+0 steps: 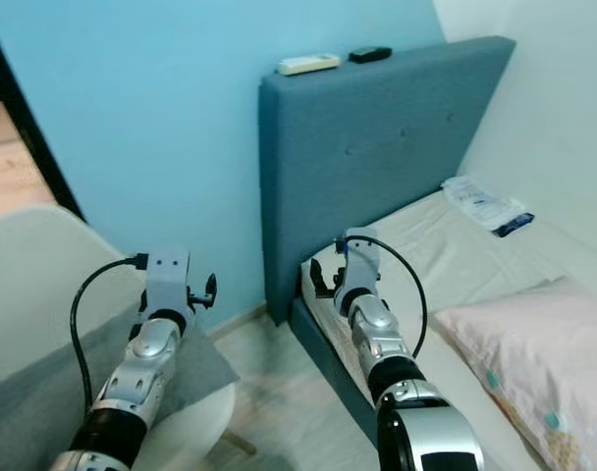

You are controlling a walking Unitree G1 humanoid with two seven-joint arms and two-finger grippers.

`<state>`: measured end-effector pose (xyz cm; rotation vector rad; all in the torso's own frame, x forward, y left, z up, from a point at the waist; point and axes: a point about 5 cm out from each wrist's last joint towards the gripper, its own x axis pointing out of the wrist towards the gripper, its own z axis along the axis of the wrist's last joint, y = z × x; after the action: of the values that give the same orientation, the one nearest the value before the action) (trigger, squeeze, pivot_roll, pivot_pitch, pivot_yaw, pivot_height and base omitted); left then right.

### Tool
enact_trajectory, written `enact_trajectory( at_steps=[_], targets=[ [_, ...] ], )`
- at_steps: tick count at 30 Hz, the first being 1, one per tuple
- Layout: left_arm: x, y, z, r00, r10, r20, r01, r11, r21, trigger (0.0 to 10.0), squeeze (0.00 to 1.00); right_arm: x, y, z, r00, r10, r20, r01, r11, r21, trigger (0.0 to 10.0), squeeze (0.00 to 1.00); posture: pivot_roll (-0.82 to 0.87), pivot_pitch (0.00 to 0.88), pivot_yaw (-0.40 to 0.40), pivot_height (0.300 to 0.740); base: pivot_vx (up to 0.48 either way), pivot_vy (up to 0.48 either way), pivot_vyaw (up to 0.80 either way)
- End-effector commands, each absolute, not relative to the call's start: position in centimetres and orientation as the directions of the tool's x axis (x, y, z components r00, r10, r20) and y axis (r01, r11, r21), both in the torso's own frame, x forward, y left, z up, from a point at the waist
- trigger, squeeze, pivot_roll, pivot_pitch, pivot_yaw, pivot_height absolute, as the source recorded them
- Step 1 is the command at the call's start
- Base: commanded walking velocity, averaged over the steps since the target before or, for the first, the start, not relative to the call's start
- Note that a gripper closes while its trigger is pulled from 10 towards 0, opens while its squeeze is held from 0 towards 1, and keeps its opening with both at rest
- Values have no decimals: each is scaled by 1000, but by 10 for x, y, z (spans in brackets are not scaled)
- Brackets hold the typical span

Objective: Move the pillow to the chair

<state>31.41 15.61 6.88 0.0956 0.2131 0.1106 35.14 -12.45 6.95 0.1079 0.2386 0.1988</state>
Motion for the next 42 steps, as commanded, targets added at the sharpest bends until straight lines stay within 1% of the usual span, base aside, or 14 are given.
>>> enact_trajectory(
  at_steps=[1, 6, 7, 10, 15, 33, 42],
  targets=[
    [313, 152, 66, 972, 103, -213, -82, 991, 105, 10000, 0, 350, -128, 67, 953, 193, -234, -164, 977, 138, 10000, 0, 12, 0, -80, 740, 0, 0, -800],
    [313, 150, 67, 975, 89, -203, -71, 993, 97, 10000, 0, 350, -129, 67, 952, 194, -235, -167, 977, 133, 10000, 0, 5, 4, -79, 740, 0, 0, -800],
    [310, 148, 63, 975, 68, -211, -42, 991, 125, 10000, 0, 349, -128, 67, 952, 193, -235, -167, 978, 126, 10000, 0, 1, 7, -73, 740, 0, 0, -800],
    [308, 148, 61, 974, 61, -217, -31, 989, 142, 10000, 0, 349, -128, 66, 954, 190, -234, -164, 978, 126, 10000, 0, 5, 11, -69, 740, 0, 0, -800],
    [306, 149, 62, 975, 57, -213, -28, 990, 136, 10000, 0, 348, -129, 66, 959, 176, -223, -148, 980, 135, 10000, 0, 11, 15, -64, 740, 0, 0, -800],
    [302, 144, 61, 978, 50, -203, -26, 993, 116, 10000, 0, 342, -128, 63, 973, 132, -191, -125, 991, 45, 10000, 0, 3, 0, -72, 740, 0, 0, -800],
    [301, 143, 60, 978, 48, -204, -25, 993, 113, 10000, 0, 342, -127, 63, 970, 141, -196, -133, 990, 55, 10000, 0, 5, 0, -71, 740, 0, 0, -800]
  ],
)
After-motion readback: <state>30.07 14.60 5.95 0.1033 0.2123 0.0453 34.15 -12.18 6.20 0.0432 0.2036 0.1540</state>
